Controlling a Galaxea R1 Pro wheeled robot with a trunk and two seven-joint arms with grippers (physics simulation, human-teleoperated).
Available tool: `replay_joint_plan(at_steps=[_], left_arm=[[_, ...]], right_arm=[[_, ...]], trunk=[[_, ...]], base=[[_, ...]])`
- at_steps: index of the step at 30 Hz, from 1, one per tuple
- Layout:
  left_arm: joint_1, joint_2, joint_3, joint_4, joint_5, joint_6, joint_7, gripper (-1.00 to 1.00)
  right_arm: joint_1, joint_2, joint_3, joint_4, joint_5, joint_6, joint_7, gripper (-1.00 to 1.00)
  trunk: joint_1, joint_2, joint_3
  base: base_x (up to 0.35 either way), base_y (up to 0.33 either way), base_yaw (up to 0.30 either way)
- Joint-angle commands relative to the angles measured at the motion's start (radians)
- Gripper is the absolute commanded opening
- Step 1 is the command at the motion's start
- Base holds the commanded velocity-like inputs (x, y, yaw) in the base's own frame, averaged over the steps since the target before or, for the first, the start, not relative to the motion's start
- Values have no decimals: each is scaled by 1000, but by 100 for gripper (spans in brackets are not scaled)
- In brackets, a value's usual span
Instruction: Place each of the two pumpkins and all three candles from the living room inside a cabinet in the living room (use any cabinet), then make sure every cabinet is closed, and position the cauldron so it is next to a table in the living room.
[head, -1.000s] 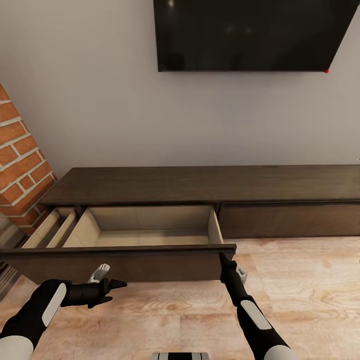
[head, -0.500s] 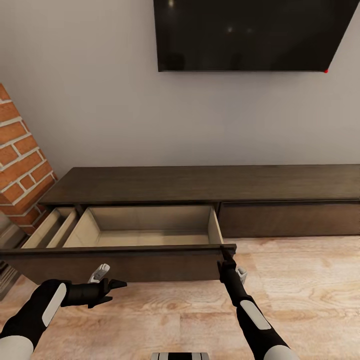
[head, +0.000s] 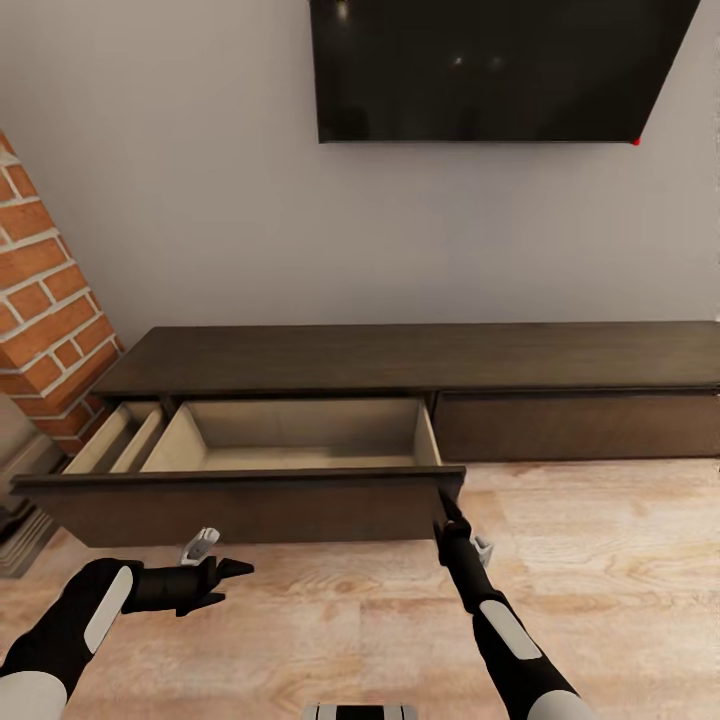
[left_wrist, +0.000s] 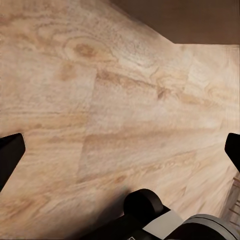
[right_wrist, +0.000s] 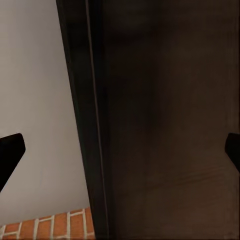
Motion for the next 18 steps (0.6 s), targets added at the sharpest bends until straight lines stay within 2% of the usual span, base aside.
replay_joint_plan(at_steps=[1,7,11,13,14,15,18], left_arm=[[0,0,0,0,0,0,0,100],[0,-1,-1,1,-1,0,0,100],[0,-3,-2,1,-2,1,0,100],[0,-11,-4,1,-3,1,0,100],[0,-13,-4,1,-3,2,0,100],[0,-16,-4,1,-3,2,1,100],[0,-18,-8,1,-7,3,2,100]], right_arm=[[0,0,1,0,1,1,-2,100],[0,-4,8,0,3,11,-8,100],[0,-13,61,0,3,70,-57,100],[0,-16,82,1,3,152,-134,100],[0,-17,87,1,3,201,-192,100],[0,-18,91,0,3,271,-288,100],[1,-26,89,-6,2,388,-446,100]], trunk=[[0,0,0],[0,0,0],[0,0,0],[0,0,0],[0,0,0],[0,0,0],[-1,0,8]], base=[[-250,0,0],[-270,0,0],[-183,0,0],[-55,0,0],[-27,0,0],[-14,0,0],[-6,0,0]])
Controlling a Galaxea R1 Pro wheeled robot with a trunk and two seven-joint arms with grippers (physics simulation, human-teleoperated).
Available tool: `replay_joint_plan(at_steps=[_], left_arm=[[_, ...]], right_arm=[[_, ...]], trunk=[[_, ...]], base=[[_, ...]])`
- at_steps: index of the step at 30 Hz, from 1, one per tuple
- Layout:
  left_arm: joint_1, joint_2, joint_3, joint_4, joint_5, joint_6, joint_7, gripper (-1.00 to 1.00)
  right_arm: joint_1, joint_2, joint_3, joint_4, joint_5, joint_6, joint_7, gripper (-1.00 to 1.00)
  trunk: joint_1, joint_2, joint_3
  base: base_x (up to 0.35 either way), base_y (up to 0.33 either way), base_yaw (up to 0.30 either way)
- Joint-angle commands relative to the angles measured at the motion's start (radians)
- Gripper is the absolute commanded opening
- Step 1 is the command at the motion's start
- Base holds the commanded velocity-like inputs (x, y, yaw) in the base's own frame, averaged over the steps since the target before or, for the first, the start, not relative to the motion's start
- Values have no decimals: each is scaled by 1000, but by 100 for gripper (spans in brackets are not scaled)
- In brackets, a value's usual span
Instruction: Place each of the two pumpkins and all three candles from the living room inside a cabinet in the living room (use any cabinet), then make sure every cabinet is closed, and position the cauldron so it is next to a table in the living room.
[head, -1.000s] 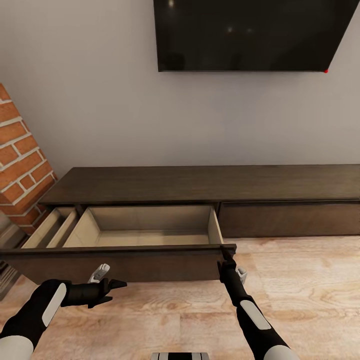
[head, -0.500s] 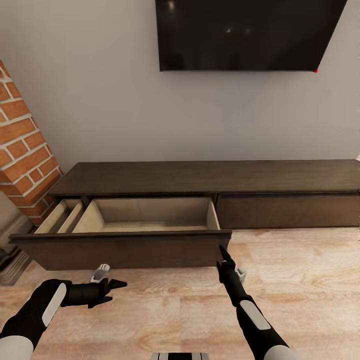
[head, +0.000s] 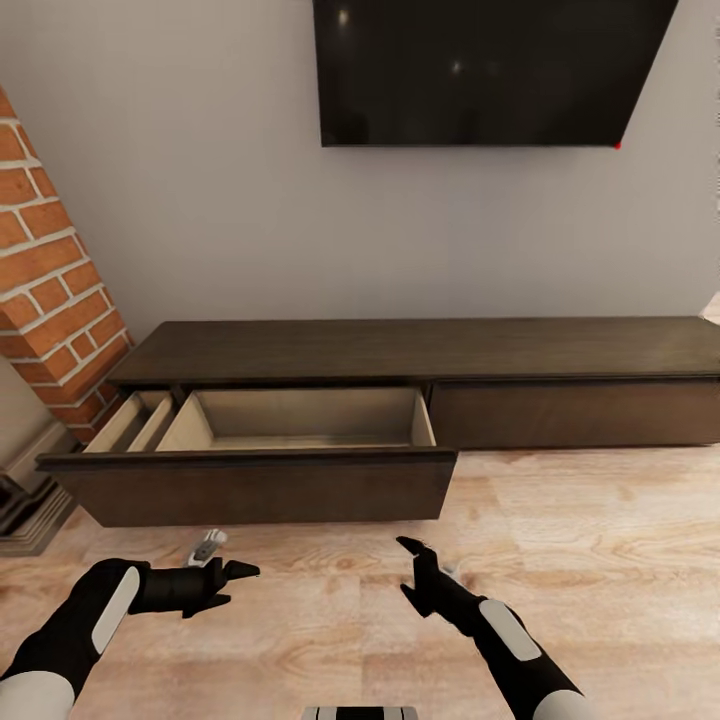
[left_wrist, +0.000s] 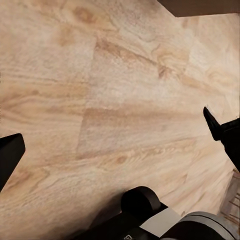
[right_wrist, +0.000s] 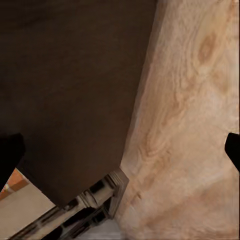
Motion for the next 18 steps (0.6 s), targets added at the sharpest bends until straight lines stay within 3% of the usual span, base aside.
replay_joint_plan(at_steps=[1,5,7,18], left_arm=[[1,-1,-3,1,-2,-1,4,100],[10,-12,-35,11,-7,-5,13,100],[12,-11,-43,13,-8,-5,15,100],[14,-9,-67,17,-24,-9,24,100]], right_arm=[[0,-12,-1,-1,-1,30,-30,100],[6,-82,-1,1,-11,83,-71,100],[20,-104,-2,2,-13,90,-74,100],[62,-121,-2,9,-6,113,-73,100]], trunk=[[0,0,4],[-6,9,19],[-14,23,25],[-56,100,59]], base=[[-2,0,0],[0,0,0],[0,0,0],[0,0,0]])
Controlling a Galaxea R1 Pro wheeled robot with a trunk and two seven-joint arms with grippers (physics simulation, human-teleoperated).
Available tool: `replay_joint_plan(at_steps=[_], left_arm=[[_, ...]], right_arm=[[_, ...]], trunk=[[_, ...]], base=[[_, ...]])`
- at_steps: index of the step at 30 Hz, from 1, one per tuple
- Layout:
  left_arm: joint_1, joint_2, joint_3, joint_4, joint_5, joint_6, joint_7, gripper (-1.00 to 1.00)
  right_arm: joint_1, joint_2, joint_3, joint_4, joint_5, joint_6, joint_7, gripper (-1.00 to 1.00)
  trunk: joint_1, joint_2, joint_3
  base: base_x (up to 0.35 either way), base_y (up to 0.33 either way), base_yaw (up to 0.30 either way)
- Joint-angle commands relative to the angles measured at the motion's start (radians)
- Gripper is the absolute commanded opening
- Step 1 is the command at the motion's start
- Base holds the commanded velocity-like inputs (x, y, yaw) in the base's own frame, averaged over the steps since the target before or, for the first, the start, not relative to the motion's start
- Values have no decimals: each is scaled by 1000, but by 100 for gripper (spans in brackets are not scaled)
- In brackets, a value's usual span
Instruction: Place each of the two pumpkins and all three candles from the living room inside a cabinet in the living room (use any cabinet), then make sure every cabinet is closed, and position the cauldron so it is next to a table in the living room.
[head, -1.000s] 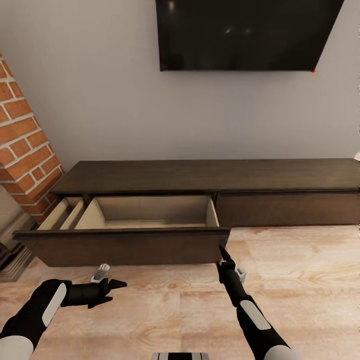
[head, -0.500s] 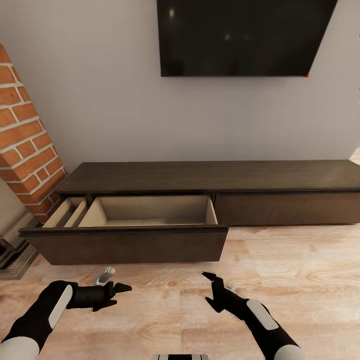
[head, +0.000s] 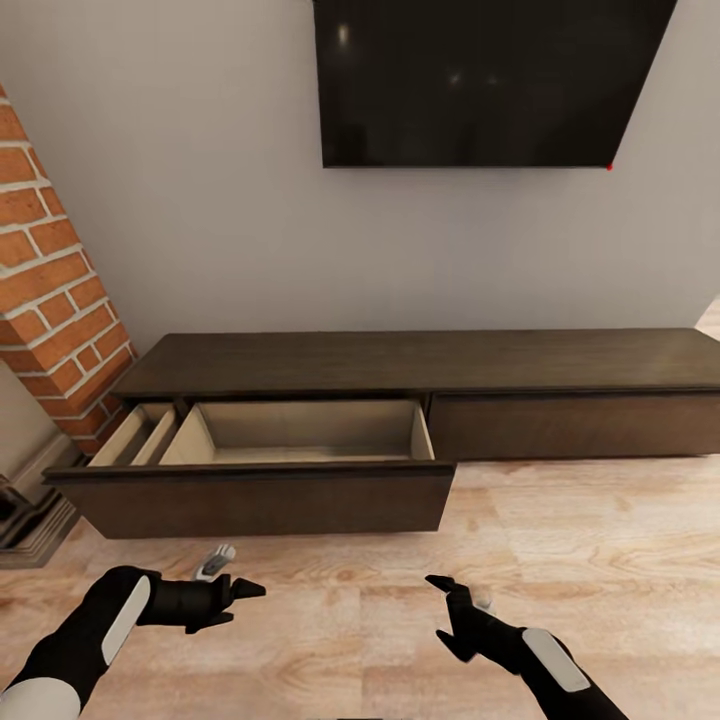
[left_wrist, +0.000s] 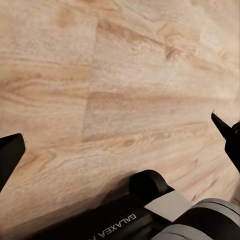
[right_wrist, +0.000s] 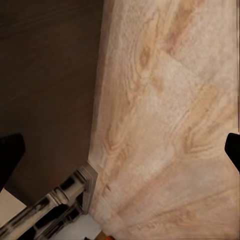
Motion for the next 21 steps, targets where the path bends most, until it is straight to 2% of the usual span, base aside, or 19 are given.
replay_joint_plan(at_steps=[1,5,16,21], left_arm=[[0,-1,-1,0,-1,0,0,100],[1,-2,-2,0,-1,-1,0,100],[2,-2,-3,0,-6,-3,2,100],[2,0,-3,0,-6,-3,2,100]], right_arm=[[8,0,0,6,-2,0,1,100],[30,1,0,15,-3,0,0,100],[36,4,2,23,6,-19,-1,100],[36,1,0,100,6,-49,-7,100]], trunk=[[-4,7,3],[-19,35,16],[-61,112,50],[-81,147,66]], base=[[0,0,0],[0,0,0],[0,0,0],[0,0,0]])
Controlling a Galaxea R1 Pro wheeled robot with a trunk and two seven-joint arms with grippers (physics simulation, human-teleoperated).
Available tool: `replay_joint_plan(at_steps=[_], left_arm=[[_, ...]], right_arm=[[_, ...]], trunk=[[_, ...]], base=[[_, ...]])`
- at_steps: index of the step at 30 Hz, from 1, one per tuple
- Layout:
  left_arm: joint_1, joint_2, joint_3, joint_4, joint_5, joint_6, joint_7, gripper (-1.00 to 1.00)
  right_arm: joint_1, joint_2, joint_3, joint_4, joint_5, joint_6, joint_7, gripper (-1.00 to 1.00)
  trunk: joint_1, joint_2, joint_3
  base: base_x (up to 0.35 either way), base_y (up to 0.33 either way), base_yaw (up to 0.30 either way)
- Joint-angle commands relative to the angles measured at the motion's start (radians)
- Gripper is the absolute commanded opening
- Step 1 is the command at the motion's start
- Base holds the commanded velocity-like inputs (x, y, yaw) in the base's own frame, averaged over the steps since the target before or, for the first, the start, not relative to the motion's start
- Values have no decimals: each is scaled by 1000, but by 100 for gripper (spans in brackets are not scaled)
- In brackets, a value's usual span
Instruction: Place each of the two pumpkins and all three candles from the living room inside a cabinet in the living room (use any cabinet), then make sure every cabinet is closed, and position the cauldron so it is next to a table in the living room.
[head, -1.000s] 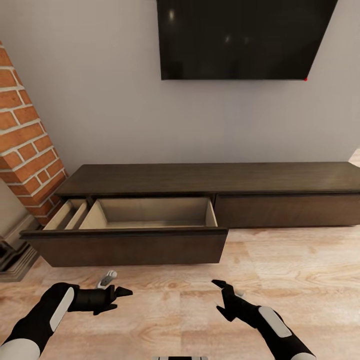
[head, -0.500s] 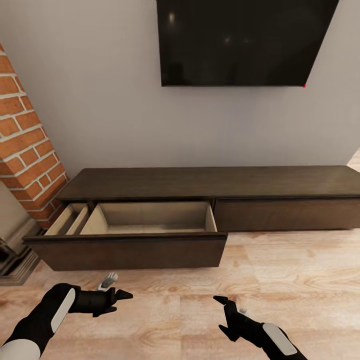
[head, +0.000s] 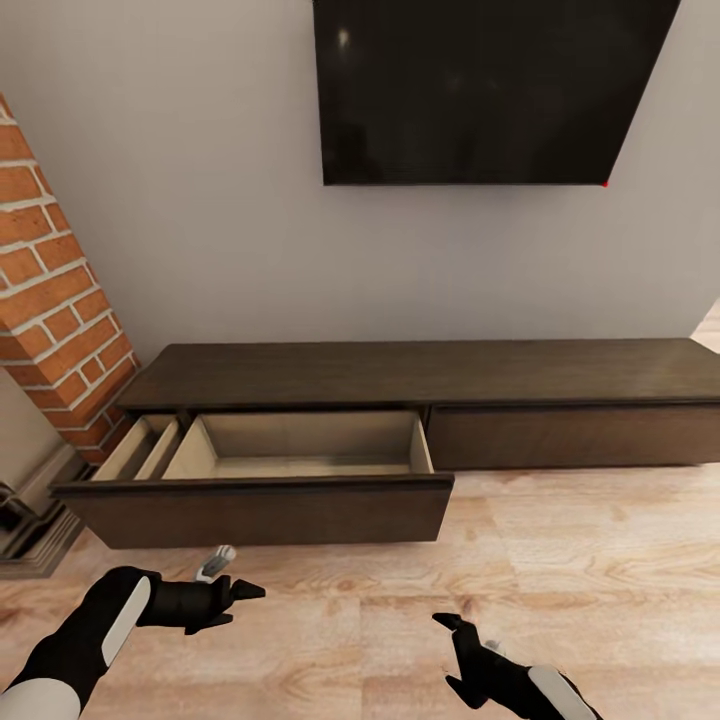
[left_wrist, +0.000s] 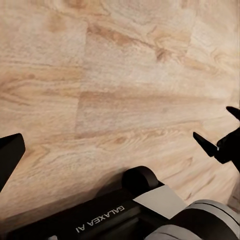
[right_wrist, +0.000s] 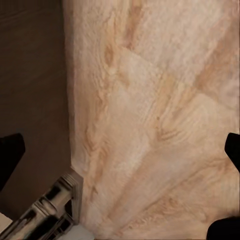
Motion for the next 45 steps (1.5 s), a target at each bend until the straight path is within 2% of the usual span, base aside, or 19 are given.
replay_joint_plan(at_steps=[1,3,6,9,12,16,19,20,23,31,35,38,45], left_arm=[[0,0,0,0,0,0,1,100],[0,0,0,0,0,0,6,100],[0,-2,0,0,0,0,38,100],[0,-5,0,0,0,0,102,100],[0,-6,3,0,0,-9,181,100],[0,-8,4,1,1,-38,268,100],[0,-9,5,1,1,-49,319,100],[0,-10,6,2,1,-51,338,100],[0,-17,8,2,1,-59,396,100],[0,-51,9,2,4,-117,528,100],[0,-81,10,22,4,-159,607,100],[0,-92,11,48,6,-187,661,100],[0,-94,12,58,8,-200,686,100]], right_arm=[[0,-2,0,32,0,-9,-1,100],[0,-16,-1,100,0,-26,-5,100],[0,-52,-2,185,-5,-47,-10,100],[0,-88,-2,216,-7,-110,-12,100],[0,-102,2,225,-4,-191,-14,100],[0,-99,16,224,11,-270,-59,100],[0,-102,60,219,76,-288,-138,100],[0,-103,80,217,111,-292,-165,100],[0,-104,112,211,178,-301,-201,100],[0,-106,130,188,213,-307,-214,100],[0,-99,130,186,241,-308,-217,100],[0,-95,130,179,269,-308,-218,100],[0,-93,132,155,286,-331,-222,100]], trunk=[[-4,7,3],[-12,21,10],[-23,42,19],[-35,63,28],[-46,84,38],[-61,112,50],[-73,133,60],[-77,140,63],[-88,161,72],[-119,217,97],[-134,245,110],[-146,266,119],[-146,266,119]], base=[[0,0,0],[0,0,0],[0,0,0],[0,0,0],[0,0,0],[0,0,0],[0,0,0],[0,0,0],[0,0,0],[0,0,0],[-31,0,0],[-63,0,0],[-19,0,112]])
